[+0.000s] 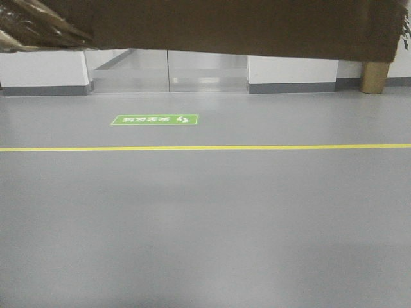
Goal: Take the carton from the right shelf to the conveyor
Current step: 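Drive across the floor carrying the carton in both grippers, then approach the red-framed conveyor and hold the carton above the belt, then lower the carton onto the belt and open both grippers, then withdraw both grippers from the carton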
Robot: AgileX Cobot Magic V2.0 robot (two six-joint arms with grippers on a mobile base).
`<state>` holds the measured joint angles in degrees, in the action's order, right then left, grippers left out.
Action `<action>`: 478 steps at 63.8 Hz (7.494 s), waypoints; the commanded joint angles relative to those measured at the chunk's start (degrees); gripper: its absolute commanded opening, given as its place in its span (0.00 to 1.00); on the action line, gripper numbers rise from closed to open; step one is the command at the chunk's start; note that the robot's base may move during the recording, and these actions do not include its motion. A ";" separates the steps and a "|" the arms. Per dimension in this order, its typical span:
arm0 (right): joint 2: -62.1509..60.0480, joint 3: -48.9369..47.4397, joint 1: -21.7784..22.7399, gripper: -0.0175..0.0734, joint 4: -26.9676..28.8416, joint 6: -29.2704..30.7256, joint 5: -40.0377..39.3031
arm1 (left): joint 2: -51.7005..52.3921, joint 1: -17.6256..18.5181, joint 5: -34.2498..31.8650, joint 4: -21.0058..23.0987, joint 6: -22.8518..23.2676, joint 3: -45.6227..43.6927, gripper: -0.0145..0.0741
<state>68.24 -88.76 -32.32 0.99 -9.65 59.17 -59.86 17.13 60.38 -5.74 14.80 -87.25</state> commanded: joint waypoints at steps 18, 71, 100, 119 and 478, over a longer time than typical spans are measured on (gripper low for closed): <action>-0.81 -0.12 0.24 0.12 -1.79 2.03 -1.77 | 0.59 -0.18 -3.18 -3.94 -0.99 -0.80 0.14; -0.81 -0.12 0.24 0.12 -1.79 2.03 -1.89 | 0.59 -0.18 -3.18 -3.94 -0.99 -0.80 0.14; -0.81 -0.12 0.24 0.12 -1.79 2.03 -2.23 | 0.59 -0.18 -3.16 -4.05 -0.99 -0.80 0.14; -0.81 -0.12 0.24 0.12 -1.79 2.03 -2.23 | 0.59 -0.18 -3.16 -4.05 -0.99 -0.80 0.14; -43.92 63.01 24.35 0.11 -8.31 2.27 -35.58 | 37.65 -14.72 -36.62 -4.08 -4.34 58.50 0.18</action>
<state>31.79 -27.79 -8.22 -6.09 -7.51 25.88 -28.37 2.48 26.94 -10.01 10.62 -30.98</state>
